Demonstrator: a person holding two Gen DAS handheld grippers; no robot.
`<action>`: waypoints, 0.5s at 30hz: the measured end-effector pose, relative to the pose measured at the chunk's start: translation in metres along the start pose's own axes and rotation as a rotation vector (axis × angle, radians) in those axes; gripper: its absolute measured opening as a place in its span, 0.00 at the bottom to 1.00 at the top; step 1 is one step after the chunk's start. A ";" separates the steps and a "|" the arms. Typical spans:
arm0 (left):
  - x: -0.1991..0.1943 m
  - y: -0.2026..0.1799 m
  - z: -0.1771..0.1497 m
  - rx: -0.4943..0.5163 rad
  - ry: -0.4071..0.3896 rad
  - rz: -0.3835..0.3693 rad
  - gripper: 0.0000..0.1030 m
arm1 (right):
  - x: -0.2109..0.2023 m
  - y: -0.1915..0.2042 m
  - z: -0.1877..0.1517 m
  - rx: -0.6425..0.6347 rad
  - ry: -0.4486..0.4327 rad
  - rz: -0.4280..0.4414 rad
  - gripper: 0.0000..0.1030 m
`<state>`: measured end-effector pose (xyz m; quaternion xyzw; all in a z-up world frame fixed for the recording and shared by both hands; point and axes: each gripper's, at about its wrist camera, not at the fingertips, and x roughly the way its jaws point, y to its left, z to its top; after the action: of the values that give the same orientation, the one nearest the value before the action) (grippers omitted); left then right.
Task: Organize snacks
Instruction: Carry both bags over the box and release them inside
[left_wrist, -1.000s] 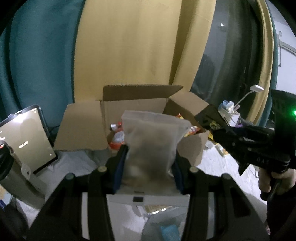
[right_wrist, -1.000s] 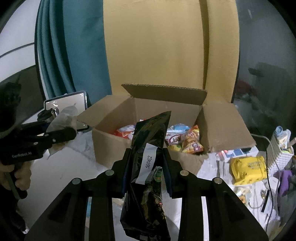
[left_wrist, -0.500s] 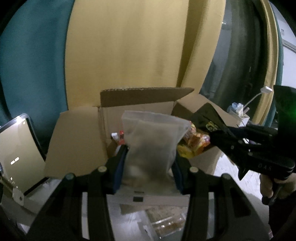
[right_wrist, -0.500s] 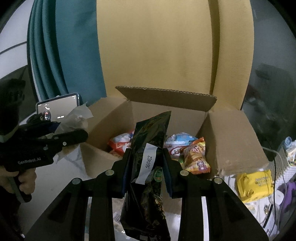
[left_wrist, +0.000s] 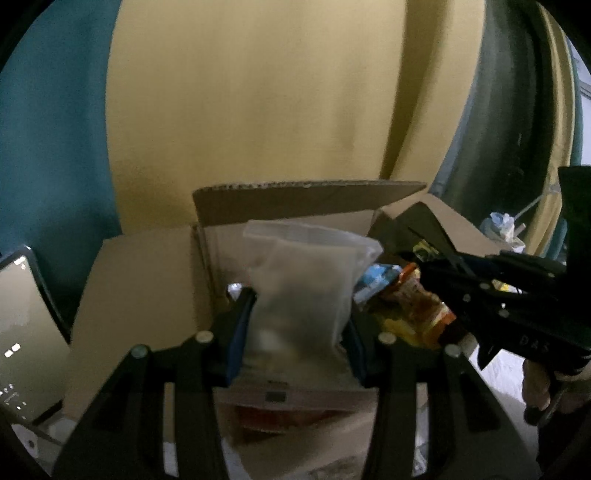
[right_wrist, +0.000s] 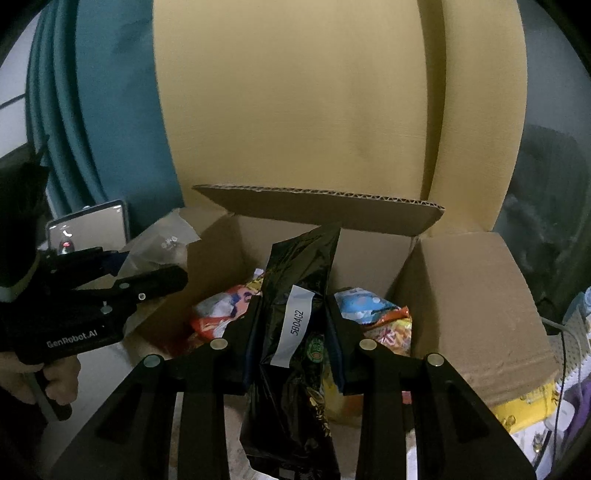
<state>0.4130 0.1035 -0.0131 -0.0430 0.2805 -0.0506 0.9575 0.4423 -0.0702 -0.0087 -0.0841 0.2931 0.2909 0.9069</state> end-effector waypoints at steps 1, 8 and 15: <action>0.004 0.002 0.001 -0.010 0.008 -0.006 0.46 | 0.003 -0.001 0.001 0.003 0.000 -0.005 0.33; 0.019 0.015 0.005 -0.051 0.019 -0.015 0.51 | 0.024 -0.010 0.008 0.037 0.006 -0.035 0.33; 0.009 0.017 0.006 -0.057 -0.008 -0.023 0.74 | 0.029 -0.002 0.011 0.028 -0.002 -0.044 0.68</action>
<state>0.4256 0.1199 -0.0146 -0.0736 0.2773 -0.0532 0.9565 0.4680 -0.0548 -0.0170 -0.0774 0.2946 0.2669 0.9143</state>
